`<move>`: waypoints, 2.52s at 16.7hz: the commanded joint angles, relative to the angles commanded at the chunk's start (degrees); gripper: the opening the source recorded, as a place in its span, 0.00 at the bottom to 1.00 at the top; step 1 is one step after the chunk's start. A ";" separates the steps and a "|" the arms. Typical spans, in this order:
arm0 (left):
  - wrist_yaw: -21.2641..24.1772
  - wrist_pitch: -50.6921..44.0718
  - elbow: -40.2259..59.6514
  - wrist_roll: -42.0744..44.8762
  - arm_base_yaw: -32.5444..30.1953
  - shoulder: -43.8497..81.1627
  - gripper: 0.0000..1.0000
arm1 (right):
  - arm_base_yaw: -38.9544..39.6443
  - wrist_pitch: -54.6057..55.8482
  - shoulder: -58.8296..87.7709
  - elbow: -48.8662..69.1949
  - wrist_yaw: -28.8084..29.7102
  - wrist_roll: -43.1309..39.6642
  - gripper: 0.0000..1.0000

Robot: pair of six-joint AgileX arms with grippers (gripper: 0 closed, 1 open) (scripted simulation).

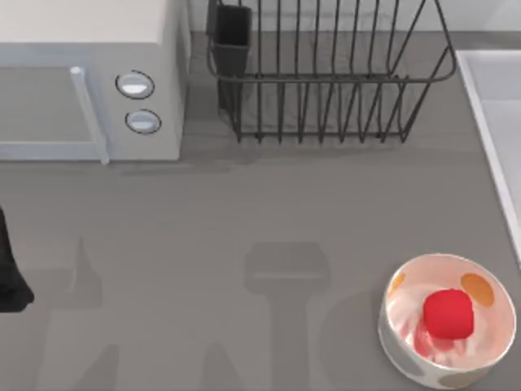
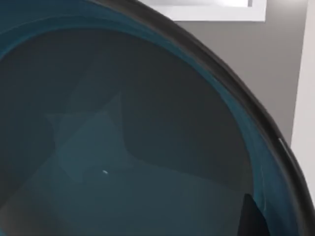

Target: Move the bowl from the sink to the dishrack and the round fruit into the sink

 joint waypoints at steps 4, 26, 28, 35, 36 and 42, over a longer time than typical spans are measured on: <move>0.00 0.00 0.00 0.00 0.00 0.00 1.00 | -2.57 -3.48 -5.61 -3.11 -0.40 -2.63 0.00; 0.00 0.00 0.00 0.00 0.00 0.00 1.00 | 62.84 56.95 2.85 -2.15 33.62 31.82 0.00; 0.00 0.00 0.00 0.00 0.00 0.00 1.00 | 71.53 66.13 3.58 -2.47 38.56 35.75 0.00; 0.00 0.00 0.00 0.00 0.00 0.00 1.00 | 87.98 87.11 2.66 -1.78 50.31 43.29 0.00; 0.00 0.00 0.00 0.00 0.00 0.00 1.00 | 88.39 87.84 2.53 -1.69 50.79 43.52 0.00; 0.00 0.00 0.00 0.00 0.00 0.00 1.00 | 88.23 87.95 2.80 -1.84 50.61 43.64 0.00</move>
